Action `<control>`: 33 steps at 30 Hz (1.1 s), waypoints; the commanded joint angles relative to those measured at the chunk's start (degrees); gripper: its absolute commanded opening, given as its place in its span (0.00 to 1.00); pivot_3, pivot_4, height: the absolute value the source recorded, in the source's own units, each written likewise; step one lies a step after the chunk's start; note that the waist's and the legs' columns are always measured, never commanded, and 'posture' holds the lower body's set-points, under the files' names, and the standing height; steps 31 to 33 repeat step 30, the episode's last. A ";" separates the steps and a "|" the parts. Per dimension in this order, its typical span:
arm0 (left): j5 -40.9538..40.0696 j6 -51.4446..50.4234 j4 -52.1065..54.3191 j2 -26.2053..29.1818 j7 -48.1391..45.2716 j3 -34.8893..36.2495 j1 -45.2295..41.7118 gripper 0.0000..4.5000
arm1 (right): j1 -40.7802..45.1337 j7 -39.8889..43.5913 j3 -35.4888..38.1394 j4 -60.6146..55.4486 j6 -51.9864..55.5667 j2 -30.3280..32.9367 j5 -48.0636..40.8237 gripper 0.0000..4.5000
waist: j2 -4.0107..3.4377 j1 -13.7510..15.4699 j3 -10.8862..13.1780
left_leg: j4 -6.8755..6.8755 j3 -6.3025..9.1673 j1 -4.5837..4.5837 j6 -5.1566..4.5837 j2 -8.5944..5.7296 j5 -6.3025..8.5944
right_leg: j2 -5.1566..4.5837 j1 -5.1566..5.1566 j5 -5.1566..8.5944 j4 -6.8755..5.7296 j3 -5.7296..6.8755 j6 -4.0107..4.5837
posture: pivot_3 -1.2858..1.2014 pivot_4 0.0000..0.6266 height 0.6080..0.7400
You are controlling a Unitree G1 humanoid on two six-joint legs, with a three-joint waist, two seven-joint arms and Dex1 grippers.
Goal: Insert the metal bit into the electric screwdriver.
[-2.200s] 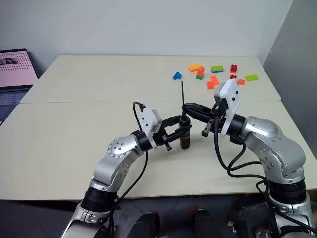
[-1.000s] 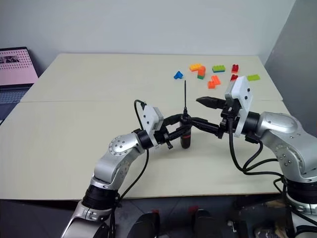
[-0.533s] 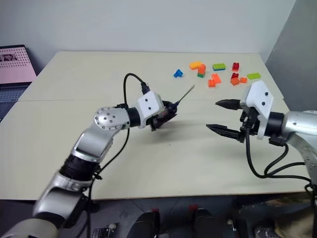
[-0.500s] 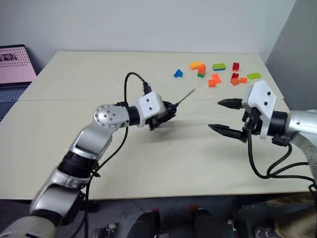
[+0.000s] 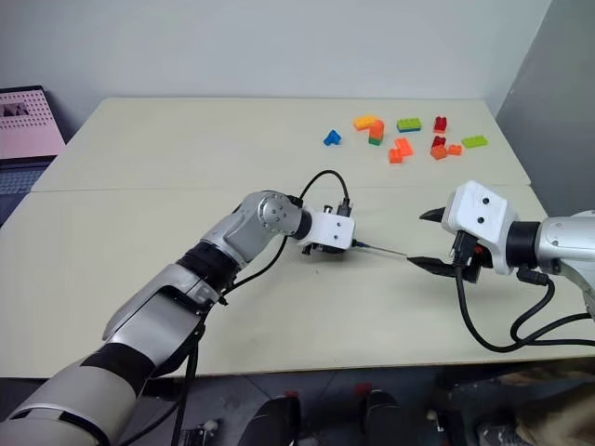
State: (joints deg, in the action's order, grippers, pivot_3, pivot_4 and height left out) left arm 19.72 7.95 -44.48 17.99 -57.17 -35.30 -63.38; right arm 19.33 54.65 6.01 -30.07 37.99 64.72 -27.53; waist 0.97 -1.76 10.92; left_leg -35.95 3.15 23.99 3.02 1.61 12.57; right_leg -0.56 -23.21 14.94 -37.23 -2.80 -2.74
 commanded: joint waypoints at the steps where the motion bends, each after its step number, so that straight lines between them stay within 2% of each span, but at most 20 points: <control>1: 0.75 0.68 -2.61 -0.71 -2.82 0.09 -0.14 0.69 | -0.58 0.12 2.49 -0.73 -0.21 0.84 0.57 0.82 | 0.00 0.01 0.00 | 0.00 -0.01 0.00 0.00 -0.01 0.00 | -0.01 0.00 0.00 -0.01 -0.01 0.00 | 0.52 0.24 1.00; 4: -0.94 -0.70 -1.28 -0.49 -5.21 2.13 0.28 0.81 | -0.83 0.29 2.81 -0.45 -0.27 0.90 0.76 0.82 | -0.01 -0.04 0.00 | -0.05 -0.01 -0.02 0.00 -0.01 0.00 | -0.01 0.00 0.00 -0.06 -0.02 0.00 | 0.52 0.24 1.00; 8: -6.37 -5.86 5.45 2.14 -8.36 8.60 1.02 0.99 | -0.35 0.85 2.89 0.67 -0.82 1.07 1.15 0.82 | 0.00 -0.10 0.01 | -0.09 -0.01 -0.06 0.00 -0.01 -0.01 | 0.00 0.00 0.00 -0.21 -0.02 0.00 | 0.52 0.24 1.00; 14: -19.36 -24.72 19.59 9.10 -13.49 21.70 4.73 0.99 | -0.35 1.60 3.41 2.19 -2.11 1.08 1.84 0.82 | 0.02 -0.27 0.03 | -0.15 0.01 -0.09 0.01 0.02 -0.02 | 0.02 -0.14 0.01 -0.63 -0.03 0.02 | 0.52 0.24 1.00; 19: -28.86 -39.73 39.47 21.96 -17.97 32.02 16.67 0.99 | -1.73 3.61 5.52 4.08 -3.61 1.50 1.72 0.82 | 0.00 -0.61 0.02 | -0.15 -0.01 -0.19 0.01 0.02 -0.02 | 0.02 -0.09 0.01 -0.71 -0.06 0.02 | 0.52 0.24 1.00; 22: -32.45 -45.09 46.65 27.15 -16.89 37.62 23.22 0.99 | -2.49 5.12 6.54 5.94 -5.07 1.88 1.96 0.82 | 0.02 -0.85 0.04 | -0.16 0.02 -0.19 0.02 0.06 -0.02 | 0.02 -0.13 0.02 -0.75 -0.04 0.04 | 0.52 0.24 1.00; 28: -39.72 -53.21 57.83 33.36 -13.86 48.24 35.00 0.99 | -3.64 8.30 7.78 8.99 -7.21 2.24 1.48 0.82 | 0.03 0.11 0.04 | -0.28 0.05 -0.21 0.02 0.06 -0.03 | -0.01 -0.06 0.04 -0.75 0.01 0.07 | 0.52 0.24 1.00; 33: -41.68 -54.89 59.70 34.90 -13.33 50.26 37.63 0.99 | -3.24 8.85 7.15 10.21 -8.15 2.06 1.86 0.82 | 0.04 0.08 0.04 | -0.37 0.05 -0.23 0.02 0.06 -0.03 | -0.03 -0.01 0.04 -0.77 0.05 0.08 | 0.52 0.24 1.00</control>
